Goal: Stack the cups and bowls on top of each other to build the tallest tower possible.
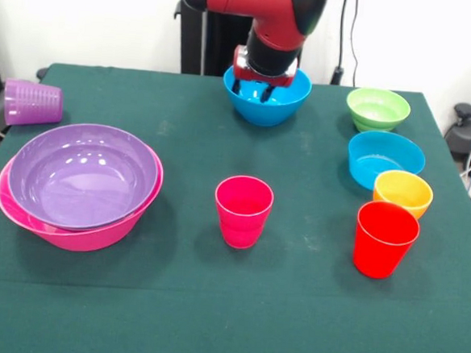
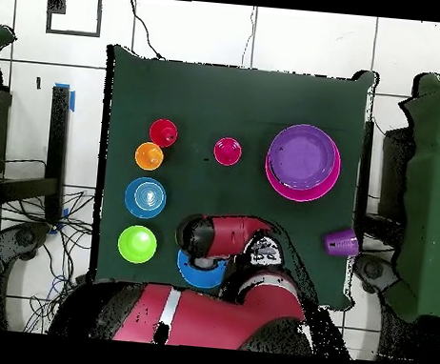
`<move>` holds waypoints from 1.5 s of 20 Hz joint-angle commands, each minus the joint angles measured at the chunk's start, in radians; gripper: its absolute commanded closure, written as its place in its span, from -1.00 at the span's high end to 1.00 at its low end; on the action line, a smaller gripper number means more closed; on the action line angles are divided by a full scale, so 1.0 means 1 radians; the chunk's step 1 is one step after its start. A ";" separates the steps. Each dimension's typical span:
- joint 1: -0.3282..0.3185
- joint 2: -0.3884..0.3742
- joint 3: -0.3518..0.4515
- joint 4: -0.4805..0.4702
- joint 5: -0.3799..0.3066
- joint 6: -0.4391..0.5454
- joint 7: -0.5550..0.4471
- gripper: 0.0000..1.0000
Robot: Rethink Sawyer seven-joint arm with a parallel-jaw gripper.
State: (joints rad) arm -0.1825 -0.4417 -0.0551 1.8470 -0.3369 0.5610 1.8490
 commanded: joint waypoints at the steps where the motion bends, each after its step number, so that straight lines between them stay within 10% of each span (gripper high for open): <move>1: -0.020 -0.045 0.097 -0.054 -0.010 0.023 -0.008 1.00; 30: -0.058 -0.123 0.133 -0.024 -0.023 0.082 -0.066 1.00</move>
State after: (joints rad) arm -0.2177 -0.5588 -0.0396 1.8479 -0.3375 0.5691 1.8490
